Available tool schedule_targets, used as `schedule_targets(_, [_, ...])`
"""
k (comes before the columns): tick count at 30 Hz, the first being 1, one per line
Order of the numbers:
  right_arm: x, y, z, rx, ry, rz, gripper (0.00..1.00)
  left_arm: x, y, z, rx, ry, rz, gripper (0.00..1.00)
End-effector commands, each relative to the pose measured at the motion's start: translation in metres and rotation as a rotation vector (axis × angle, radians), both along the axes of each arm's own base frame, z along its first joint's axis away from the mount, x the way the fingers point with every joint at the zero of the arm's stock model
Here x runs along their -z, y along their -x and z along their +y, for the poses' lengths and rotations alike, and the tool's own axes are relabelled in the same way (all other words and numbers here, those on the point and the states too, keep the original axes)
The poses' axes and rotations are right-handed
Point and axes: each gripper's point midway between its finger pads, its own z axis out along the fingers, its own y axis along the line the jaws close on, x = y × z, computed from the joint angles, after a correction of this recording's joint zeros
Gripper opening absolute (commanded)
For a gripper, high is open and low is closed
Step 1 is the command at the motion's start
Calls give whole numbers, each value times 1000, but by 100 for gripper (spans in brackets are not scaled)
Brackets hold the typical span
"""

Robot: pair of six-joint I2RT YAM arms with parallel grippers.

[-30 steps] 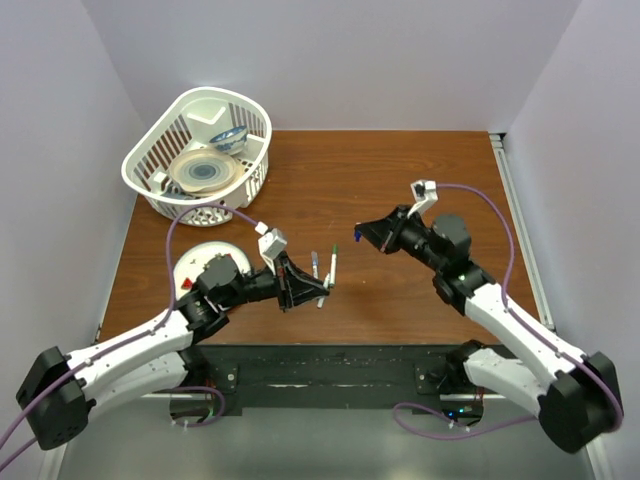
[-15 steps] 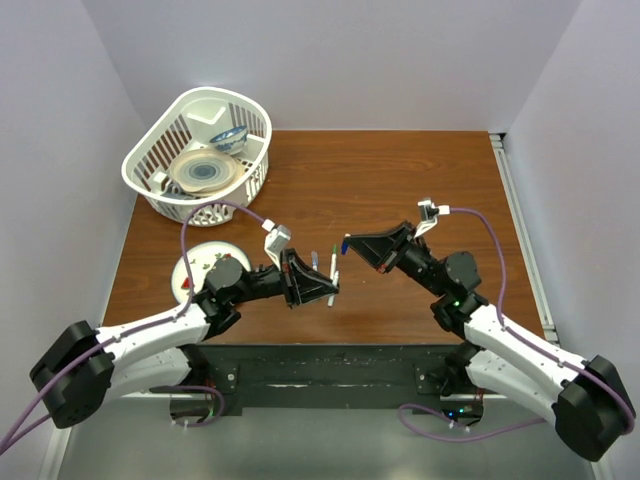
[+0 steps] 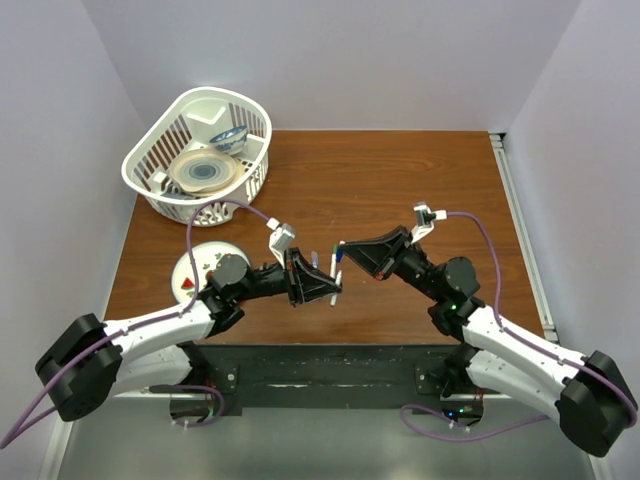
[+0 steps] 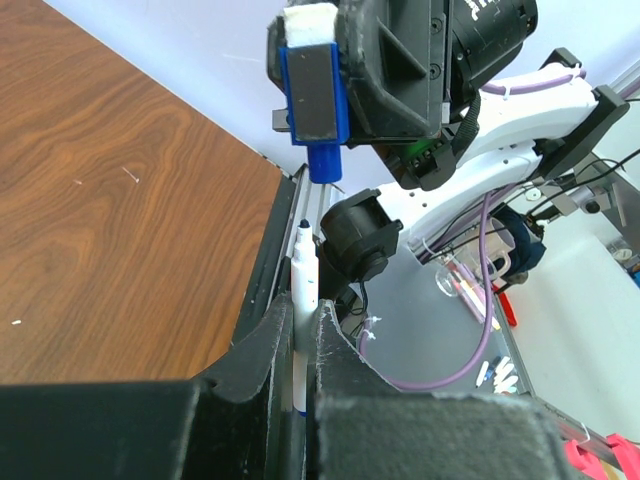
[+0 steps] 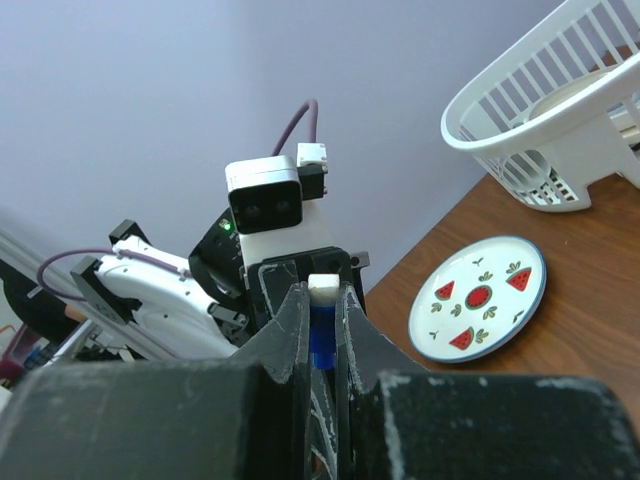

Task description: Insert the pens into the pen caps

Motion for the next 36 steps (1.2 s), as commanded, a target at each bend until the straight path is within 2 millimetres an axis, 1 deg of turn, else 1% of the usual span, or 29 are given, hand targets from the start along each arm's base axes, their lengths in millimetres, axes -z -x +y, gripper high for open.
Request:
schedule_targets(1, [-7, 10, -5, -1, 8, -54, 0, -29, -4, 0, -17, 53, -92, 0])
schedule_targets(5, [-1, 10, -8, 16, 25, -52, 0, -30, -5, 1, -23, 53, -96, 0])
schedule_targets(7, [-1, 11, -7, 5, 27, -50, 0, -30, -5, 1, -25, 51, -97, 0])
schedule_targets(13, [12, 8, -4, 4, 50, -23, 0, -33, -5, 0, -17, 55, -109, 0])
schedule_targets(20, [12, 9, -2, -4, 57, -21, 0, -35, -6, -1, -17, 45, -126, 0])
schedule_targets(23, [16, 11, -1, -20, 62, -11, 0, -34, -8, -2, -21, 36, -128, 0])
schedule_targets(29, [17, 14, -3, -26, 60, -9, 0, -33, -10, -2, -27, 29, -130, 0])
schedule_targets(36, [22, 15, -3, -27, 81, -2, 0, -36, -10, 0, -32, 30, -133, 0])
